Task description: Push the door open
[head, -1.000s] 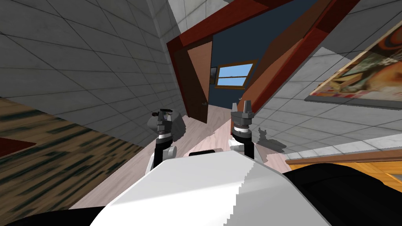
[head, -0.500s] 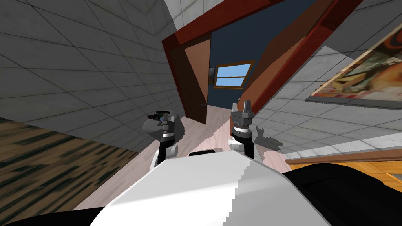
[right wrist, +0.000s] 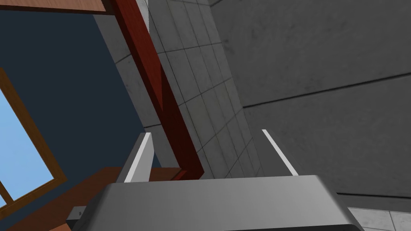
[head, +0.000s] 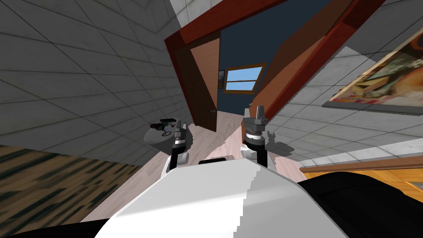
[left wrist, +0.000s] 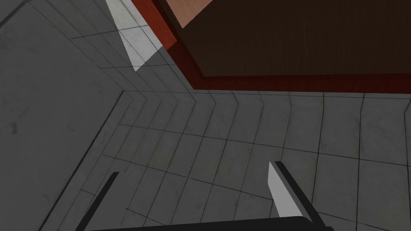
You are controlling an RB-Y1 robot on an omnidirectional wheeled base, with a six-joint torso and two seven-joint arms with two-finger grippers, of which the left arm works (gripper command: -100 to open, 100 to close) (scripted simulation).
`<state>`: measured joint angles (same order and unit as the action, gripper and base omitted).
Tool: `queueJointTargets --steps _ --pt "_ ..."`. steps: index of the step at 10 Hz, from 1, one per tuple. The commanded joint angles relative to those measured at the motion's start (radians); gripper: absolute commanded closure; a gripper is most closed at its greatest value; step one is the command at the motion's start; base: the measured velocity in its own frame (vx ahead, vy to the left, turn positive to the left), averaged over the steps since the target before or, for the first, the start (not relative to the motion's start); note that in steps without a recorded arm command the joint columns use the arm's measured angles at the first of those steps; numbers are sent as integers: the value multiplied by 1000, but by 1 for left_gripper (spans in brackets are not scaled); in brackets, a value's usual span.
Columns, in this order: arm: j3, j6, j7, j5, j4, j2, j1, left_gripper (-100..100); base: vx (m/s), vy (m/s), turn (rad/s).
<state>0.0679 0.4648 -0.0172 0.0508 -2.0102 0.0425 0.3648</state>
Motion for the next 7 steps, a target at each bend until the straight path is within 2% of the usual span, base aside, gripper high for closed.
queueJointTargets --steps 1,2,3,7 --pt "6 16 -3 -1 50 1 -20 -100 100 8 -68" --pt "8 22 -2 -3 75 5 -31 -100 110 1 -71" --pt "8 22 -2 -3 78 5 -31 -100 66 -4 -14" --pt "15 50 0 -12 195 17 -78 -100 77 3 -68"
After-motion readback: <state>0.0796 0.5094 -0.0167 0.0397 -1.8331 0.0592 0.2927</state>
